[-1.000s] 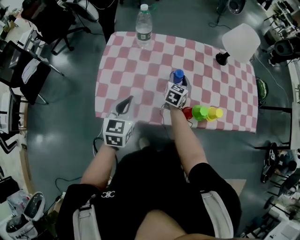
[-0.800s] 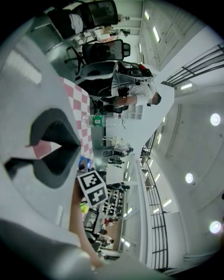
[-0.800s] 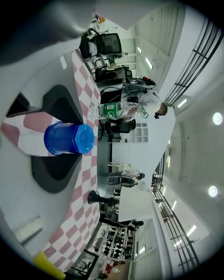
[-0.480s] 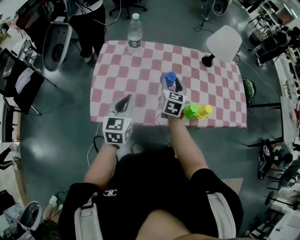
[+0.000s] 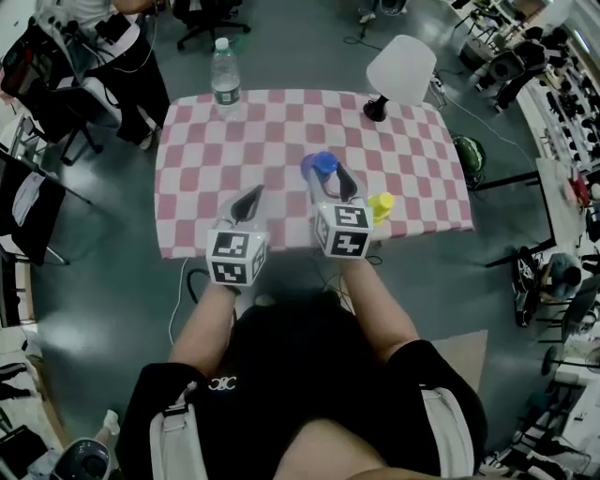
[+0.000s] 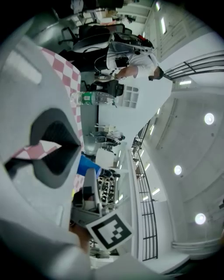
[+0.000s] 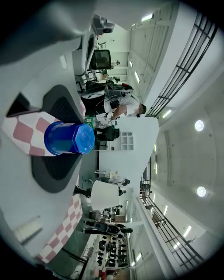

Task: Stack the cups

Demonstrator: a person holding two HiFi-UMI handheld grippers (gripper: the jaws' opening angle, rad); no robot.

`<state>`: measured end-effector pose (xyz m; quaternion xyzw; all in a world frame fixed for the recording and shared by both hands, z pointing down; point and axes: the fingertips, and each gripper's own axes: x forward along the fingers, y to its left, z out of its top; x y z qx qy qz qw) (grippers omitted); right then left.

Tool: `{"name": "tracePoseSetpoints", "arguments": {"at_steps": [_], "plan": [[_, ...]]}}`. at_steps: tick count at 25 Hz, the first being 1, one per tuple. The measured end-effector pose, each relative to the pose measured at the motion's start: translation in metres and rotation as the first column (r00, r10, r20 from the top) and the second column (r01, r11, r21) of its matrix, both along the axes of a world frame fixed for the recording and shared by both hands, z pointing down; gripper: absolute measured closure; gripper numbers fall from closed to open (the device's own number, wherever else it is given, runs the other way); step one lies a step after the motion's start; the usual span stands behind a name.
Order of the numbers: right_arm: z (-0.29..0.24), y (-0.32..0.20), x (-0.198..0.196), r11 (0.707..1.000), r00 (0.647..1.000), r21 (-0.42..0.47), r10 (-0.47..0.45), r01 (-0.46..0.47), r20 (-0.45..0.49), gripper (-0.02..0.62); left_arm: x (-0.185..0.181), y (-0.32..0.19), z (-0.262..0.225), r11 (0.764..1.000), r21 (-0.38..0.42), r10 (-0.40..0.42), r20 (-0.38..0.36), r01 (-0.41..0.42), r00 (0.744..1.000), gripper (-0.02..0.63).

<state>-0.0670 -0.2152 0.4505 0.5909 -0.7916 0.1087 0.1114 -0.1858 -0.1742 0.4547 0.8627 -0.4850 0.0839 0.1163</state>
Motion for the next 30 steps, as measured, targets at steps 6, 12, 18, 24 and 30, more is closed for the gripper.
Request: {"name": "tracePoseSetpoints", "arguments": {"at_steps": [6,12,18,24,30], "plan": [[-0.006,0.027,0.054,0.997,0.996,0.024,0.068,-0.067,-0.050,0.380,0.041,-0.002,-0.002,0.997,0.003,0.080,-0.009,-0.080,0.997,0.607],[0.003,0.040,0.117,0.982,0.980,0.009,0.188,-0.188,-0.063,0.380,0.080,0.001,0.001,0.988,-0.002,0.156,-0.003,-0.156,0.988,0.607],[0.022,0.051,0.147,0.971,0.970,-0.032,0.233,-0.235,-0.071,0.380,0.105,0.006,0.003,0.980,-0.016,0.197,0.013,-0.197,0.980,0.607],[0.041,0.052,0.147,0.976,0.977,-0.076,0.202,-0.206,-0.064,0.380,0.112,0.007,0.011,0.980,-0.042,0.194,0.034,-0.193,0.980,0.607],[0.054,0.050,0.138,0.980,0.985,-0.111,0.163,-0.168,-0.055,0.380,0.113,0.009,0.020,0.979,-0.072,0.194,0.055,-0.189,0.980,0.607]]}}
